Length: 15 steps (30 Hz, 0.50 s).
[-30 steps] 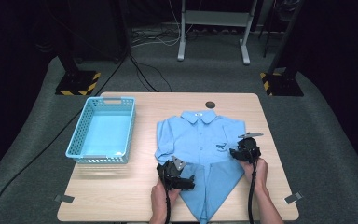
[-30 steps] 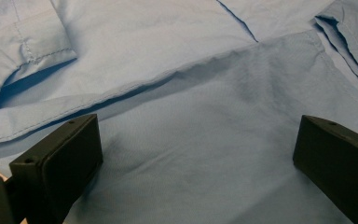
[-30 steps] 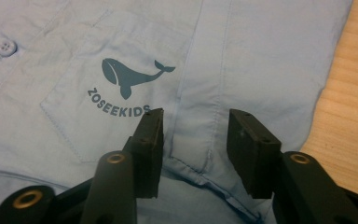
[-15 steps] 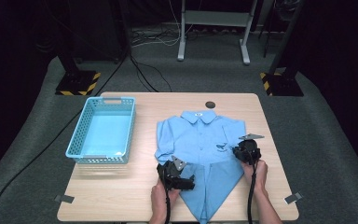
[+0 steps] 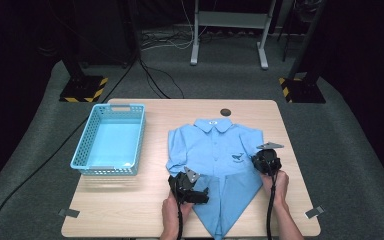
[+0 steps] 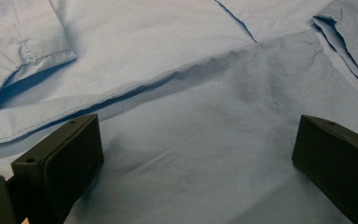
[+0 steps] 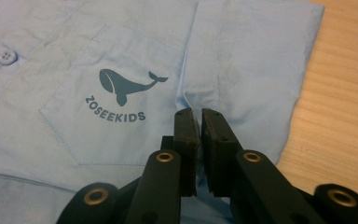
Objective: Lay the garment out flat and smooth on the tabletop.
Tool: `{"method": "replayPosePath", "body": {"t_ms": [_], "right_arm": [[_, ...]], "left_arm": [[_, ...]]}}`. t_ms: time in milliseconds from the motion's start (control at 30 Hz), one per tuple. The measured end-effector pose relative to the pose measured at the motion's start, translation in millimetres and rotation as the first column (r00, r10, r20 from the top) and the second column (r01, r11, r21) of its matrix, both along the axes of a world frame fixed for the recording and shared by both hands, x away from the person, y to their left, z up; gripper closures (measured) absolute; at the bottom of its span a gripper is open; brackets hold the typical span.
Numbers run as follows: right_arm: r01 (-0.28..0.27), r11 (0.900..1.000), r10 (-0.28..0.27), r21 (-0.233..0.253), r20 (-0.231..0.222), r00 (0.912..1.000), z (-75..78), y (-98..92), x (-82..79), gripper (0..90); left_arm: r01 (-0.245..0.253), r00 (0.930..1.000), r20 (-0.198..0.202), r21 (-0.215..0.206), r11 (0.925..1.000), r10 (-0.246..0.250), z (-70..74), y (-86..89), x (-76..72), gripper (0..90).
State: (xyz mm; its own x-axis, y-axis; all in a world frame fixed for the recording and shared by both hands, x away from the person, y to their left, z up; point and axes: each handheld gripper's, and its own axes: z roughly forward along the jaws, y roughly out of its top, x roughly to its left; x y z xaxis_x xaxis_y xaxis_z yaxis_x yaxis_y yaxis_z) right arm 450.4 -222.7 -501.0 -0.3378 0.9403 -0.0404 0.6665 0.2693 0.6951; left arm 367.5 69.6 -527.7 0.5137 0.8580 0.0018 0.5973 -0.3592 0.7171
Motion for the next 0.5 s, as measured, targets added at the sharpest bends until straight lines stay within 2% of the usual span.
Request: {"method": "replayPosePath", "body": {"t_ms": [267, 500], "right_arm": [[0.02, 1.0, -0.02, 0.0, 0.029, 0.9994, 8.1, -8.0, -1.4, 84.6], [0.045, 0.999, -0.045, 0.005, 0.033, 0.9984, 11.7, -17.0, -2.1, 85.0]], "left_arm": [[-0.001, 1.0, -0.001, -0.001, 1.0, 0.001, -0.1, 0.1, 0.2, 1.1], [0.0, 1.0, -0.001, -0.001, 1.0, 0.0, 0.0, 0.1, 0.1, 1.3]]}}
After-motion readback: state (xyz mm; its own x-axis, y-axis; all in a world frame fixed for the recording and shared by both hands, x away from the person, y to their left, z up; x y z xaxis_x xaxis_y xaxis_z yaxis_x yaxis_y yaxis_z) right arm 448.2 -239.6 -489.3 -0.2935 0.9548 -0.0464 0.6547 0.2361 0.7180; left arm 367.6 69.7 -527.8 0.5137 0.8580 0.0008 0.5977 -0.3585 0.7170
